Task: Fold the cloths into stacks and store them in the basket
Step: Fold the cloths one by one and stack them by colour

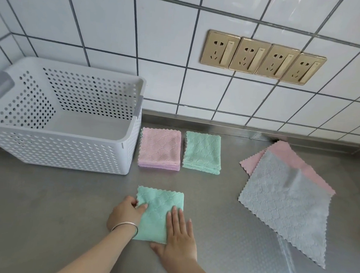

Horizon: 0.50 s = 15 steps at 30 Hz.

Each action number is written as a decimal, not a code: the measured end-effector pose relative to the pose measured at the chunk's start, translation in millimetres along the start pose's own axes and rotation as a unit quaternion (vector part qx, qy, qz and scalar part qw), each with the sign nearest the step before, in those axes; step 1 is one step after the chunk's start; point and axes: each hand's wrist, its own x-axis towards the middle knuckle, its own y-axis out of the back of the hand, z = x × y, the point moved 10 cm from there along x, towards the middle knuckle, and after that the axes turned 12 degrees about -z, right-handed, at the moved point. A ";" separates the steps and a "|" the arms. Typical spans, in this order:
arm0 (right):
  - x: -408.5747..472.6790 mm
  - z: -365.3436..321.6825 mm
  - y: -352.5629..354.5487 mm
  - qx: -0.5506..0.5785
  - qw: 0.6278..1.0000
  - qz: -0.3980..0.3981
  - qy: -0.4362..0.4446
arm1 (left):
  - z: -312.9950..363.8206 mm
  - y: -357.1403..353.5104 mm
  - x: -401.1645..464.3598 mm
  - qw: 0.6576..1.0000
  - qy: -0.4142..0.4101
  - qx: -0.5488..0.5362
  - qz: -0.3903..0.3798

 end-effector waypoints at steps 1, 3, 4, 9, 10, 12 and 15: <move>1.4 0.5 -1.7 0.002 1.000 0.006 -0.006 | 0.5 1.5 -1.6 1.000 -0.003 0.025 0.009; 1.9 -0.8 4.0 0.008 1.000 0.021 -0.012 | 4.2 1.0 -6.0 0.999 -0.020 0.041 0.021; 1.1 -1.1 10.5 0.009 0.999 0.030 -0.017 | 5.0 -0.5 -8.6 0.999 -0.029 0.034 0.025; -6.3 26.3 38.6 0.132 0.982 0.002 -0.139 | -13.9 -3.4 -21.2 0.997 -0.005 0.060 0.054; -6.4 35.1 35.0 0.169 0.968 -0.035 -0.183 | -15.8 -3.6 -22.6 0.996 0.001 0.067 0.055; -4.3 46.5 24.0 0.204 0.947 -0.091 -0.232 | -16.5 -4.4 -23.1 0.996 0.017 0.079 0.047; 0.4 49.8 22.3 0.227 0.937 -0.128 -0.232 | -10.8 -9.6 -18.3 0.994 0.018 0.107 0.007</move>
